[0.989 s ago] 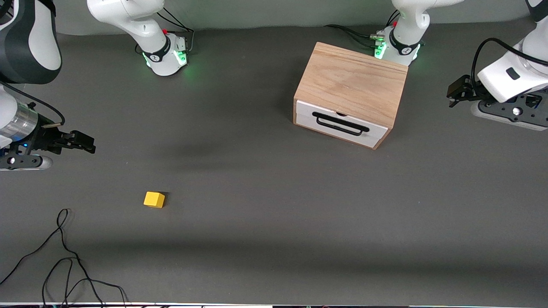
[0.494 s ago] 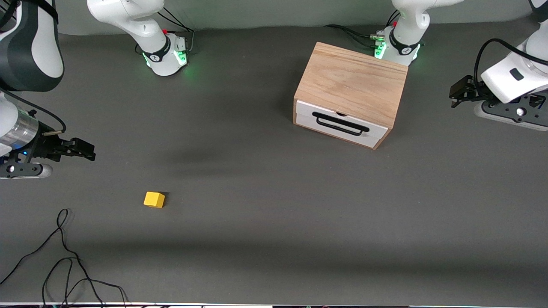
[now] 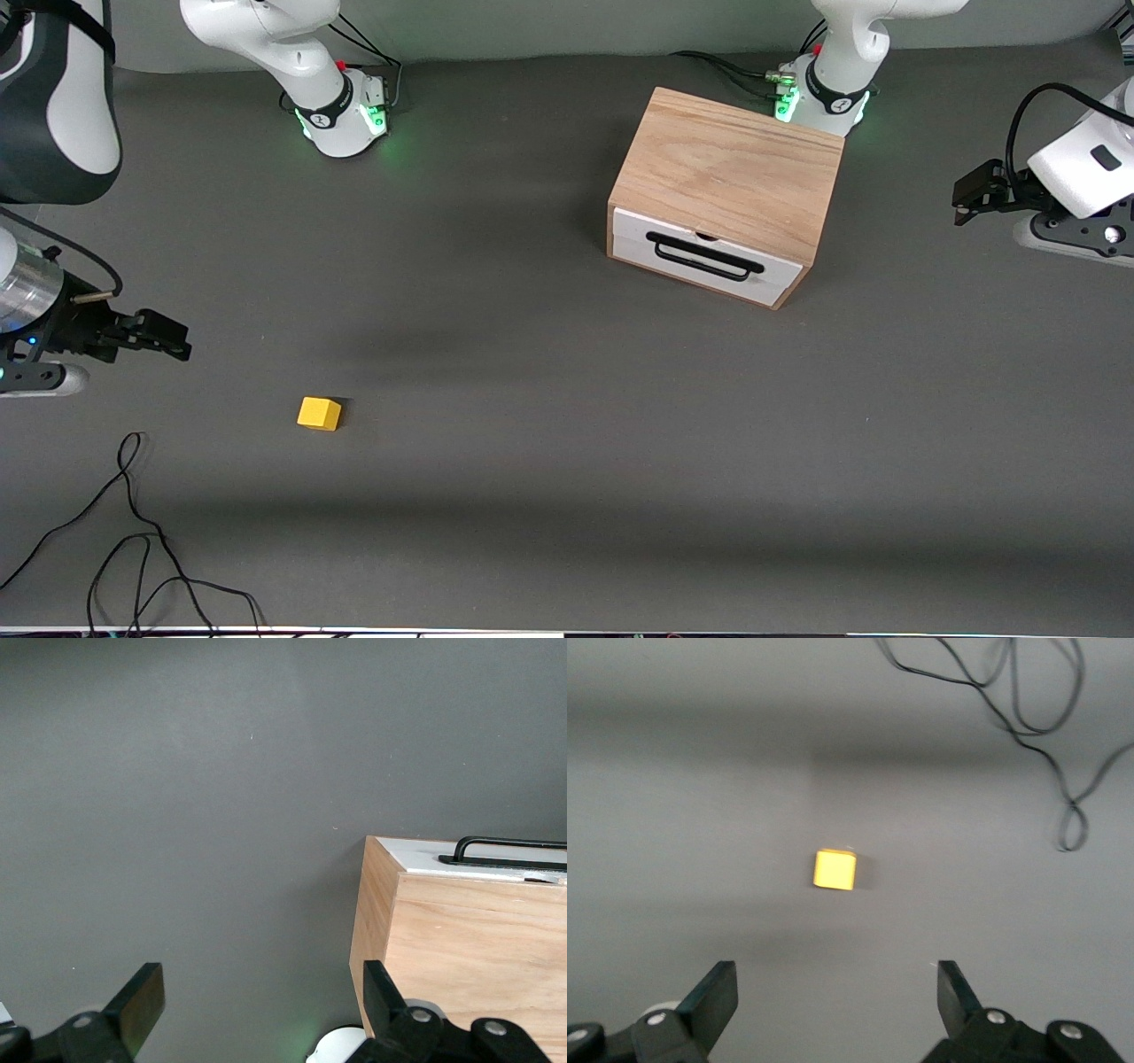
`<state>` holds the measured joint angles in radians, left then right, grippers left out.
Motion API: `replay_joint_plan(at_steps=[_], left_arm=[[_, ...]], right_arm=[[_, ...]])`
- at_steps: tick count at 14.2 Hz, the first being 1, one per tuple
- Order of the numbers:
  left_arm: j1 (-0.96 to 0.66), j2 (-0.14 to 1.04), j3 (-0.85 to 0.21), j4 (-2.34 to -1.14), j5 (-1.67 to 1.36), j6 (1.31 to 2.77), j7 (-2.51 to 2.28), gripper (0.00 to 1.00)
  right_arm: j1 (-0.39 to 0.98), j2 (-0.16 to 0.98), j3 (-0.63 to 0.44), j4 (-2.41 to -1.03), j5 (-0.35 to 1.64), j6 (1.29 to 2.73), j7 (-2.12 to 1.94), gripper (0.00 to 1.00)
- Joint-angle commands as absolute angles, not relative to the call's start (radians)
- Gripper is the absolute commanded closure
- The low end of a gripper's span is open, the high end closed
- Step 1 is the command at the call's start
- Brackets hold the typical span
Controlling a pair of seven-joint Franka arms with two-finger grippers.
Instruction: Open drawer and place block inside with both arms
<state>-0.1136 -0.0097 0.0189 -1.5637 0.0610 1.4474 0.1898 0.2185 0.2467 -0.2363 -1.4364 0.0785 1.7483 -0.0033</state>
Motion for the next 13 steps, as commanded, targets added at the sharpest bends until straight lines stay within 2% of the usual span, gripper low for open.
replay_joint_plan(at_steps=[1, 11, 13], left_arm=[[-0.147, -0.031, 0.041, -1.583, 0.054, 1.453, 0.202, 0.0], [-0.138, -0.022, 0.044, -1.58, 0.054, 1.466, 0.202, 0.0], [-0.141, 0.015, 0.044, -1.537, 0.054, 1.459, 0.195, 0.0]], right_arm=[[0.21, 0.293, -0.244, -1.371, 0.121, 1.735, 0.005, 0.0], [0.21, 0.308, -0.244, -1.378, 0.11, 1.733, 0.005, 0.0], [0.21, 0.31, -0.245, -1.379, 0.107, 1.733, 0.006, 0.0]])
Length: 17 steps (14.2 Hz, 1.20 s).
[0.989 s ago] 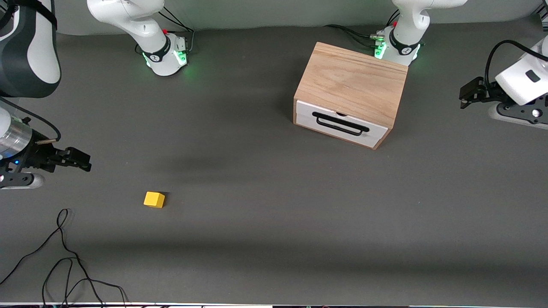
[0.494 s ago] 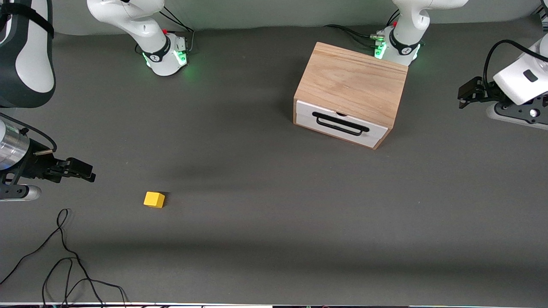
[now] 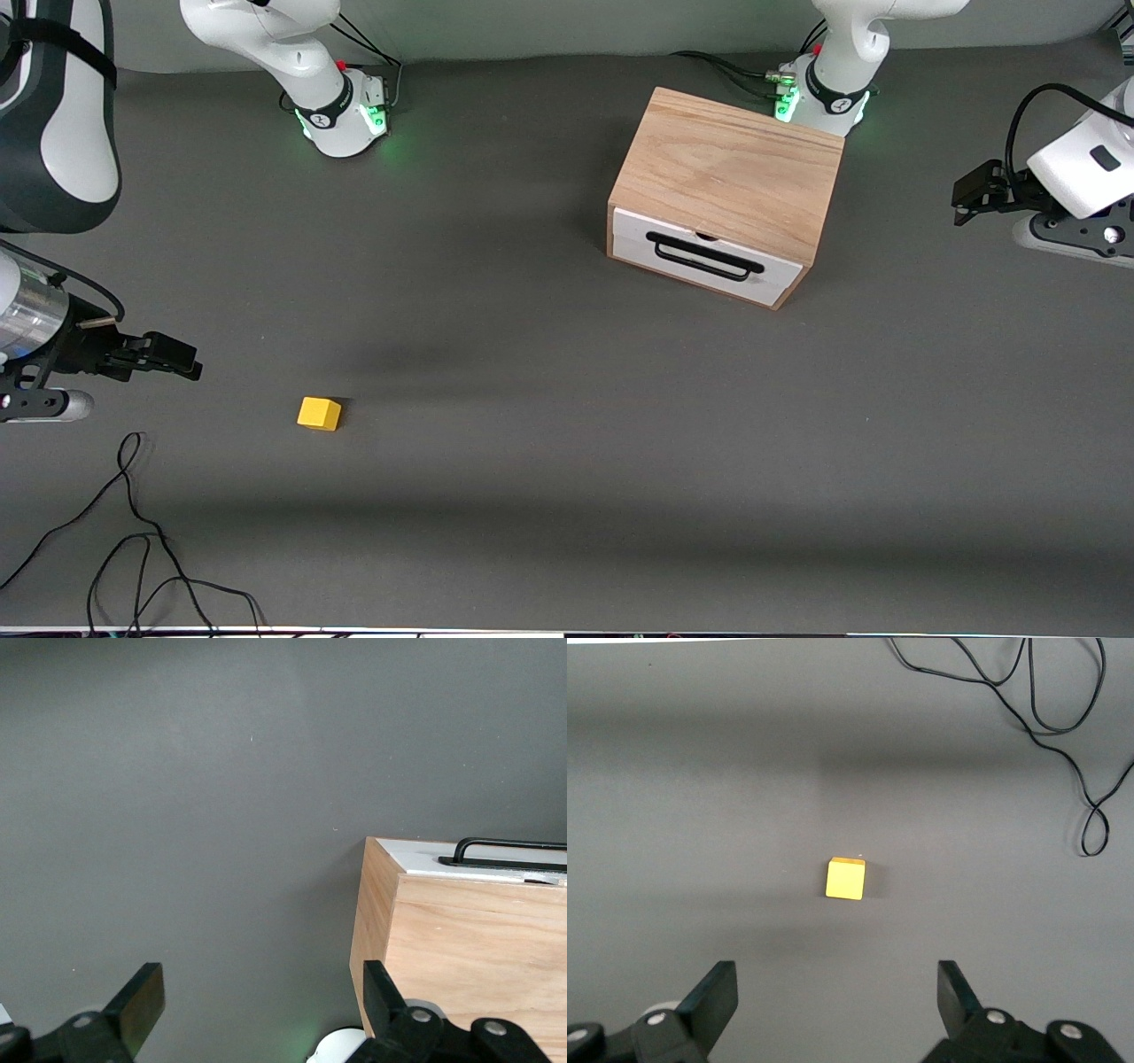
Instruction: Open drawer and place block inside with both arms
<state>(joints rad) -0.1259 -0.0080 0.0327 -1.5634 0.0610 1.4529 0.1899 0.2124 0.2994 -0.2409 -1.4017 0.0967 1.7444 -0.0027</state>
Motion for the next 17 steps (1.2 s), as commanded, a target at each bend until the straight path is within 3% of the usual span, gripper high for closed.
replay_joint_plan(at_steps=[1, 7, 11, 17], left_arm=[[-0.147, 0.038, 0.044, -1.513, 0.054, 1.456, 0.193, 0.0], [-0.184, 0.089, 0.006, -1.509, 0.054, 1.457, 0.063, 0.0], [-0.187, 0.169, -0.066, -1.509, 0.038, 1.509, -0.174, 0.0], [-0.189, 0.284, -0.069, -1.537, -0.137, 1.497, -0.637, 0.0]], right_arm=[[0.209, 0.31, -0.244, -1.379, 0.104, 1.733, 0.008, 0.0], [0.192, 0.31, -0.245, -1.376, 0.103, 1.733, 0.003, 0.0], [0.189, 0.313, -0.245, -1.374, 0.088, 1.735, 0.009, 0.0], [0.183, 0.313, -0.247, -1.373, 0.069, 1.736, 0.002, 0.0]])
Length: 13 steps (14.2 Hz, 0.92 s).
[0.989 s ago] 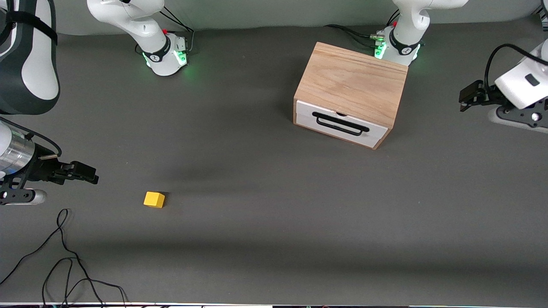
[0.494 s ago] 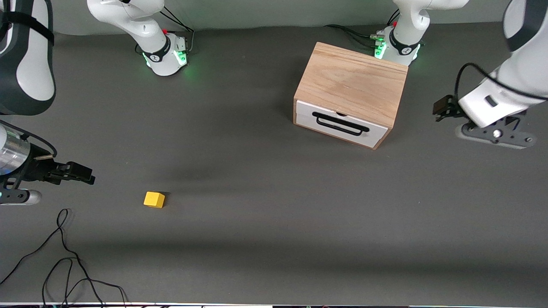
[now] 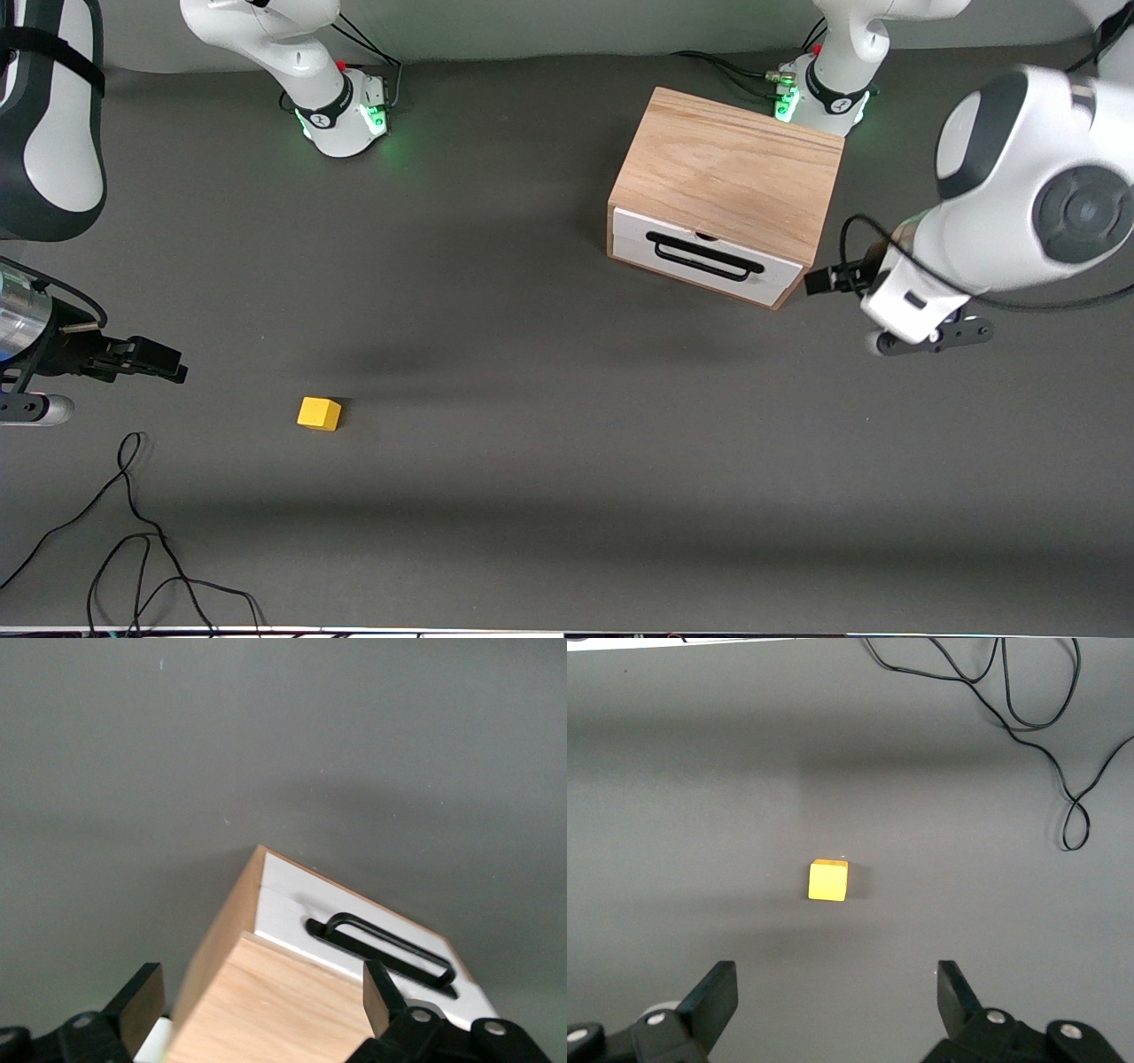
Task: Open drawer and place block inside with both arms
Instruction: 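Move the left gripper to the black drawer handle and grasp it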
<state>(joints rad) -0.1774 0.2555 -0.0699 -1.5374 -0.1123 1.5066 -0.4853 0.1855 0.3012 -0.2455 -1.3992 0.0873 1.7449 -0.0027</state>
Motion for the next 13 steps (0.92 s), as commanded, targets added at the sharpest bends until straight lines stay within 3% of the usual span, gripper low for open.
replay_joint_plan(at_steps=[1, 8, 13], left_arm=[[-0.207, 0.305, -0.074, -1.537, -0.137, 1.499, -0.719, 0.0], [-0.366, 0.422, -0.072, -1.54, -0.117, 1.532, -1.221, 0.0], [-0.374, 0.459, -0.074, -1.587, -0.138, 1.617, -1.324, 0.01]], right_arm=[[0.183, 0.313, -0.245, -1.373, 0.055, 1.736, 0.0, 0.0], [0.186, 0.293, -0.245, -1.371, 0.049, 1.735, -0.002, 0.0], [0.198, 0.29, -0.236, -1.368, 0.049, 1.732, 0.012, 0.0]])
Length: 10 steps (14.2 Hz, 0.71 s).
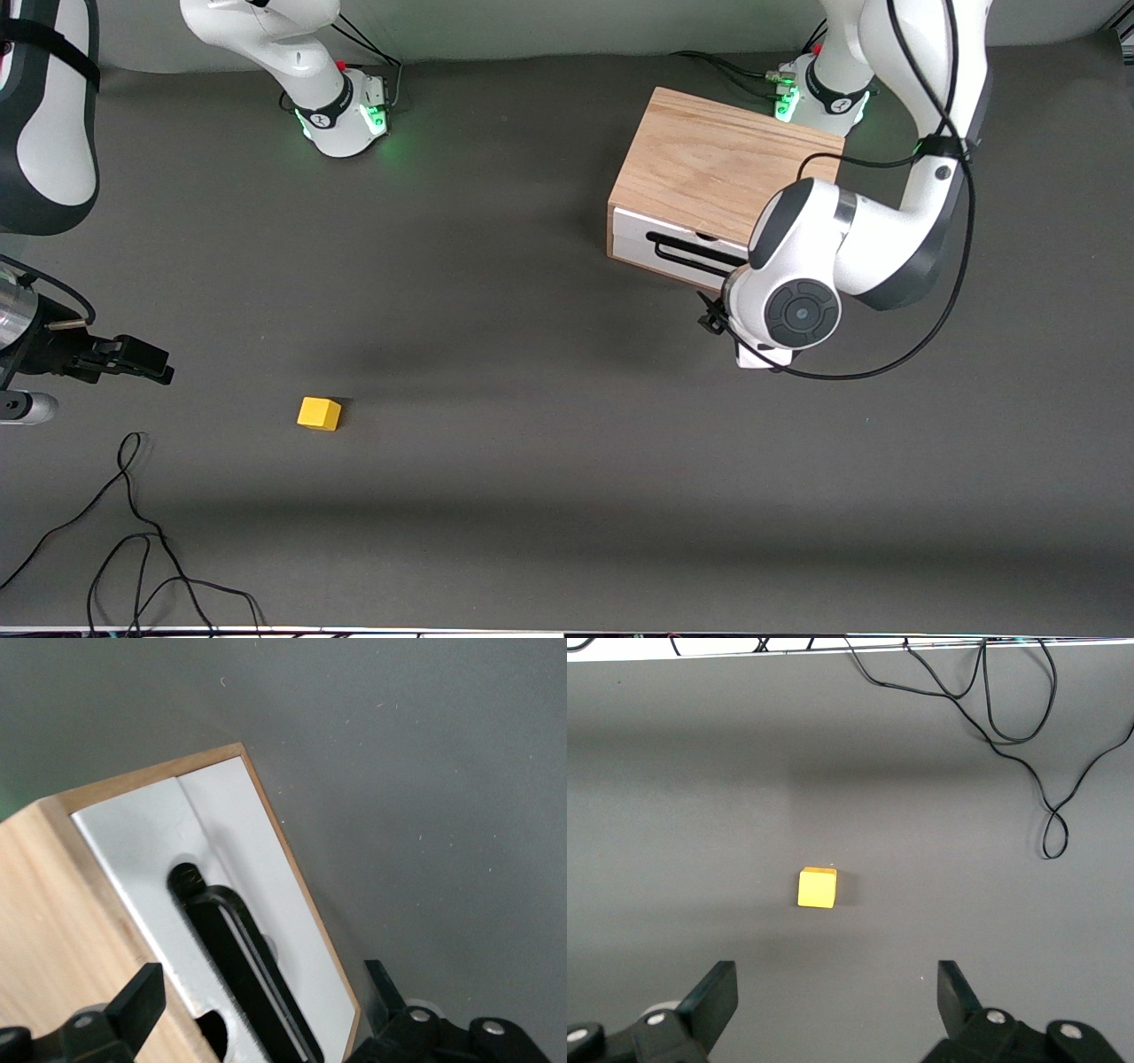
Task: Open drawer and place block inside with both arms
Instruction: 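Move the left gripper to the black drawer handle and grasp it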
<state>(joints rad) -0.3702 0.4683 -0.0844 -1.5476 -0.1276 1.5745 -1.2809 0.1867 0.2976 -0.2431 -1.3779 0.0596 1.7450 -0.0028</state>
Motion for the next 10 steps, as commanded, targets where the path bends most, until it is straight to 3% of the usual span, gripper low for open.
replay_joint_plan(at_steps=[1, 5, 10], left_arm=[[-0.382, 0.459, -0.075, -1.61, -0.138, 1.646, -1.353, 0.02], [-0.429, 0.488, -0.074, -1.66, -0.137, 1.724, -1.427, 0.03], [-0.439, 0.5, -0.075, -1.69, -0.135, 1.694, -1.428, 0.03]], right_arm=[[0.205, 0.287, -0.236, -1.37, 0.049, 1.729, 0.012, 0.0], [0.206, 0.287, -0.238, -1.371, 0.055, 1.729, 0.015, 0.0], [0.204, 0.287, -0.238, -1.373, 0.057, 1.727, 0.015, 0.0]])
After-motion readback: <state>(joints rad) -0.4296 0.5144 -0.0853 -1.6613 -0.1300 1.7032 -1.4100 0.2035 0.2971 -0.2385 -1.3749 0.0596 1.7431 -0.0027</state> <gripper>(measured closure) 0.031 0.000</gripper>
